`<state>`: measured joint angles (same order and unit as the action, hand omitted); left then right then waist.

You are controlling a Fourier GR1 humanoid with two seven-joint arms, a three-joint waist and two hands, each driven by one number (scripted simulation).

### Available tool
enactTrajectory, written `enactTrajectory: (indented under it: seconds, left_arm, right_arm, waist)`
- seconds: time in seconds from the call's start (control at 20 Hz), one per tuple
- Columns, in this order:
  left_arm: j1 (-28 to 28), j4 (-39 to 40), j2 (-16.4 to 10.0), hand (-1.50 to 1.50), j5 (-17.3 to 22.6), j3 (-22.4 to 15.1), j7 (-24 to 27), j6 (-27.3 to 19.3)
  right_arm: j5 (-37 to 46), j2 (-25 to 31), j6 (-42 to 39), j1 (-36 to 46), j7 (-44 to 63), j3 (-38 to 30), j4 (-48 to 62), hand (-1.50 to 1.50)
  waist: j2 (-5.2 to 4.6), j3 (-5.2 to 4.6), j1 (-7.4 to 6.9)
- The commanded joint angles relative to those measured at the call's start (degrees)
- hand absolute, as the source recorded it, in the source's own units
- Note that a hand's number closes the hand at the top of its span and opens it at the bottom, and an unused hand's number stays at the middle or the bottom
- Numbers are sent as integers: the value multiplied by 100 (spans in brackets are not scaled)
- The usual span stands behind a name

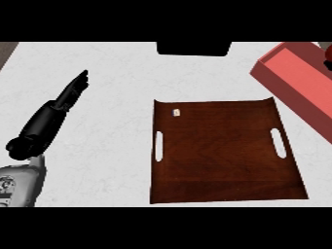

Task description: Pick the tomato from the tray and place it in the cardboard box

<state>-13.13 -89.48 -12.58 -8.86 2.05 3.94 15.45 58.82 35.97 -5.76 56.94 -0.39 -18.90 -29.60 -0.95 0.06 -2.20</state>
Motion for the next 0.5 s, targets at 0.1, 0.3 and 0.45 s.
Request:
enactTrajectory:
  seconds: [0.1, 0.3, 0.45]
  left_arm:
    - [-110, -192, 69, 0, 45, -61, -179, 32]
    - [-201, 121, 146, 0, -103, -54, -35, -120]
    - [-249, -28, 128, 0, -8, -113, -252, 41]
  right_arm:
    - [195, 715, -653, -73, -806, 126, 1069, 150]
    - [323, 679, -1026, 116, -729, 238, 1513, -150]
    - [212, 897, -1369, 113, -1622, 194, 1650, -150]
  waist:
    - [-17, 11, -56]
    - [-7, 5, -14]
    - [-20, 12, -42]
